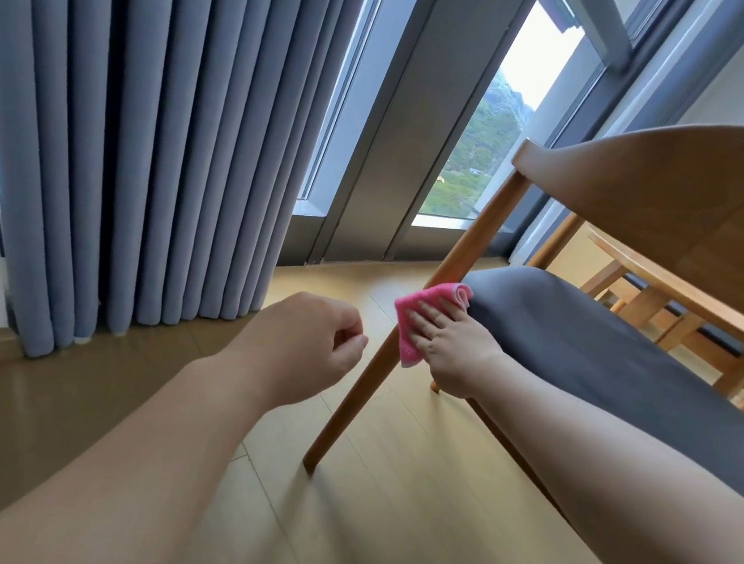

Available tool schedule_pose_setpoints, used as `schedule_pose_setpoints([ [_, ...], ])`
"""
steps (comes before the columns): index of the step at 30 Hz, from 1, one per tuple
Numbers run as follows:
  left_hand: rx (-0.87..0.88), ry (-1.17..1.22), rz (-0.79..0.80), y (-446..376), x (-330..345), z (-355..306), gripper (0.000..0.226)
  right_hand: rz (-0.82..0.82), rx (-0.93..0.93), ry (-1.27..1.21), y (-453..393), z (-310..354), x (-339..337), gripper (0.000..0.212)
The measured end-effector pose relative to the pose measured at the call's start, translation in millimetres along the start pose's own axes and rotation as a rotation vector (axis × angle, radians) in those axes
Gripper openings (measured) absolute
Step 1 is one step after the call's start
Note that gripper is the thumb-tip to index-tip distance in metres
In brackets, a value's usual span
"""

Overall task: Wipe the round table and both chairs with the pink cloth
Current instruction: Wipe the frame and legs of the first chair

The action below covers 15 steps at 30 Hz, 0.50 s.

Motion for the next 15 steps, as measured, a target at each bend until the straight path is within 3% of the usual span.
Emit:
schedule_pose_setpoints([
  [15, 0.059, -0.069, 0.097, 10.0, 34.9, -18.2, 0.018, 0.063, -0.042, 0.103, 27.9, 15.3, 1.0, 0.061],
])
Point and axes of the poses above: each hand's wrist, its own y-axis away from the middle knuckle, its own x-axis out of the palm, z = x × y, the point moved 7 cm from there along -y, towards the middle knuckle, and after that the axes turned 15 degrees about -x, right-handed, at the moved point
